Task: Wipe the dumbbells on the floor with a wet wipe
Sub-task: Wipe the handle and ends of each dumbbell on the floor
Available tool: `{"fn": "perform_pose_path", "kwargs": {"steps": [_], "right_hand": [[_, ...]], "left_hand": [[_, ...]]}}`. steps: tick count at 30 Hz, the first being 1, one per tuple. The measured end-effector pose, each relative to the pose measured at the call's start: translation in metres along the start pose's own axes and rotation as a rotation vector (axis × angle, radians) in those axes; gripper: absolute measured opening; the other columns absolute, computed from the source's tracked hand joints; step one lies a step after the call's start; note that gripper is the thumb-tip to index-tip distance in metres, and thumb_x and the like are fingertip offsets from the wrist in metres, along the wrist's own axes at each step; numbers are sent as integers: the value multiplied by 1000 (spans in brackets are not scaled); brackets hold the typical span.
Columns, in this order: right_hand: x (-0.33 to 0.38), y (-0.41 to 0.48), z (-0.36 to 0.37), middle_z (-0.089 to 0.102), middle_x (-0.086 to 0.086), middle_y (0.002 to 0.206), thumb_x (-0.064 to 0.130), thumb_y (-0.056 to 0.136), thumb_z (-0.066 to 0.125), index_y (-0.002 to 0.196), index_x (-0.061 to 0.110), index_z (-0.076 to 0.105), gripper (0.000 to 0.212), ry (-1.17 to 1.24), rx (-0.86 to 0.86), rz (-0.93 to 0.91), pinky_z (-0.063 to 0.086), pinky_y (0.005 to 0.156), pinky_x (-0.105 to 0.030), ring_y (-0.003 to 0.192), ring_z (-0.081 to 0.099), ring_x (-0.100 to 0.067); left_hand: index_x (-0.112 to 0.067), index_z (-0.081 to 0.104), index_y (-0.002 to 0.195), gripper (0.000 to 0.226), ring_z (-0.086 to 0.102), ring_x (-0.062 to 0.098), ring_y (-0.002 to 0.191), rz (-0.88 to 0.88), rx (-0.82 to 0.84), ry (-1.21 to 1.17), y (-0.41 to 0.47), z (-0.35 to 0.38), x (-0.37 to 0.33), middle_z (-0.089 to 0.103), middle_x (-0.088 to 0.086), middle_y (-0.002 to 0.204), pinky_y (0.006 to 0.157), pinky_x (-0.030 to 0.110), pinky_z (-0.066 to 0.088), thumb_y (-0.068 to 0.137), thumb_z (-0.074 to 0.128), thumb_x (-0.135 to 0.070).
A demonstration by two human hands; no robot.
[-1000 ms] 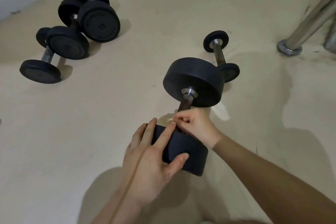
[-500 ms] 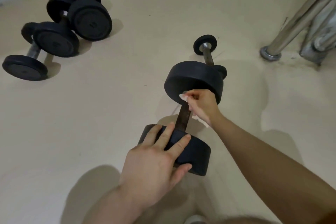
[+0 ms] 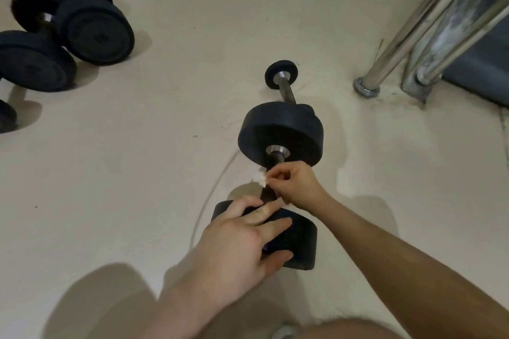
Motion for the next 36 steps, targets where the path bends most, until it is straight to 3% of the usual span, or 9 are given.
{"fn": "perform_pose_path", "kwargs": {"steps": [2,7,11,13,18,23,28,33,36], "right_hand": [[3,0,-1,64,4,57,17,86,67,86,16,72,6,-98,146,-24,46,49,-21,47,57,-8],[9,30,-24,63,4,61,21,89,64,83,15,70,11,-49,-176,12,47,56,-20,54,59,-6],[5,-4,0,67,0,63,19,87,68,86,11,72,9,-68,132,80,43,50,-15,47,56,-1],[3,-4,-4,69,4,70,22,84,71,90,13,75,12,-68,121,76,45,54,-12,54,59,0],[0,16,-22,62,12,86,26,81,74,92,17,76,15,-25,-144,33,47,74,-18,81,60,-4],[-15,-17,-16,68,9,82,22,77,78,86,18,77,10,-73,-58,-61,53,76,-24,77,63,-5],[-20,23,-40,68,11,71,27,78,78,84,19,74,11,135,-301,1,53,68,-21,65,64,-3],[-46,-15,-29,68,-1,71,19,80,74,77,14,72,7,127,-170,-19,52,69,-28,68,62,-8],[-49,-2,-37,65,-2,71,20,82,73,85,14,71,7,177,-121,-11,49,69,-20,67,59,-8]], "left_hand": [[-38,71,107,32,43,-2,117,-72,-72,-225,1,-3,8,60,-24,122,94,19,44,80,60,-53],[-42,68,109,26,37,-6,115,-201,-72,-447,8,3,24,54,-29,122,94,11,32,83,68,-38],[-41,73,97,21,40,-21,103,-229,-57,-566,13,3,33,61,-29,108,83,-4,25,77,75,-33],[-37,75,90,18,44,-26,96,-249,-21,-643,19,2,36,61,-33,93,77,-6,27,77,77,-25],[-53,70,76,23,55,-13,96,-269,15,-653,22,7,37,61,-40,95,81,2,37,75,78,-32],[-54,66,95,28,55,2,104,-228,-131,-588,19,12,28,61,-35,106,92,27,44,68,69,-49],[-51,70,92,21,56,3,106,-219,-117,-538,24,16,15,62,-34,106,91,24,44,76,67,-39],[-51,66,99,25,56,4,105,-208,-114,-468,30,22,-1,61,-34,110,90,32,47,75,60,-50],[-48,67,99,24,56,4,106,-197,-84,-448,33,25,-9,62,-33,110,90,34,47,76,61,-49]]}}
Point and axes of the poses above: each hand's wrist, its own y-axis towards the middle knuckle, its own z-axis out of the palm, x = y × z, the point moved 5 cm from there along y, towards the middle knuckle
